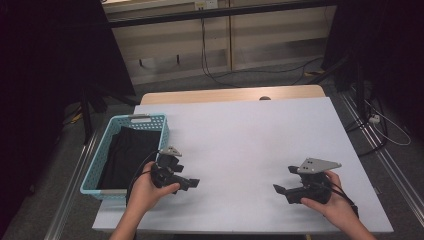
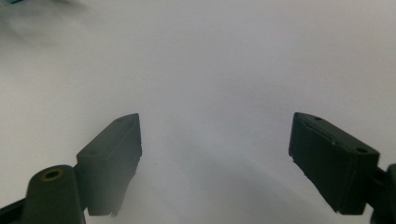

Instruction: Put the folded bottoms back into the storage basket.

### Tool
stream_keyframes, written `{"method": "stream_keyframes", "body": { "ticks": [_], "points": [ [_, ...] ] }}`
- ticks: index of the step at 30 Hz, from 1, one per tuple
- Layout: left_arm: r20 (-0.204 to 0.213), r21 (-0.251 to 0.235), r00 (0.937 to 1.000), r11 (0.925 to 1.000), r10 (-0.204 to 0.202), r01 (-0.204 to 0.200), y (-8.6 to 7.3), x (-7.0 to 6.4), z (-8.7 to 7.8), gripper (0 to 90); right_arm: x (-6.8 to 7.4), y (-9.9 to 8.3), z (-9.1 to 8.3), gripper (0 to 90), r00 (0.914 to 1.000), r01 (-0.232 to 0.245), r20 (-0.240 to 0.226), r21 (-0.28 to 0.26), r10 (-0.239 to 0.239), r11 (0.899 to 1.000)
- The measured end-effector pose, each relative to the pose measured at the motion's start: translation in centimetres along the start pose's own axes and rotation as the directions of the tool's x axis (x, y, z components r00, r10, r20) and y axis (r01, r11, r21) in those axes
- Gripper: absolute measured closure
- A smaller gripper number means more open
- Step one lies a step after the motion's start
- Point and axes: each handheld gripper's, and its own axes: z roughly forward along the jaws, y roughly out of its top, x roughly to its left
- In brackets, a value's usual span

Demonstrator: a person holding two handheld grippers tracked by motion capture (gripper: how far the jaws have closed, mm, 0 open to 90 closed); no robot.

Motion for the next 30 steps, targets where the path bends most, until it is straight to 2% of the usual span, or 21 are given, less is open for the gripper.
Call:
{"method": "stream_keyframes", "body": {
  "ticks": [20,30],
  "points": [
    [0.008,-0.036,0.9997,0.9991,0.022,-0.022,-0.9,-0.4,0.1,9.6,-0.4,-0.6,-0.2,16.7,0.9999,-0.012,0.001,0.01,0.012,1.0],
    [0.011,-0.043,0.9993,0.9985,0.034,-0.034,-1.2,-0.5,0.2,8.7,-0.9,-0.9,-1.0,16.7,0.9995,-0.026,0.016,-0.001,0.026,1.0]
  ]
}}
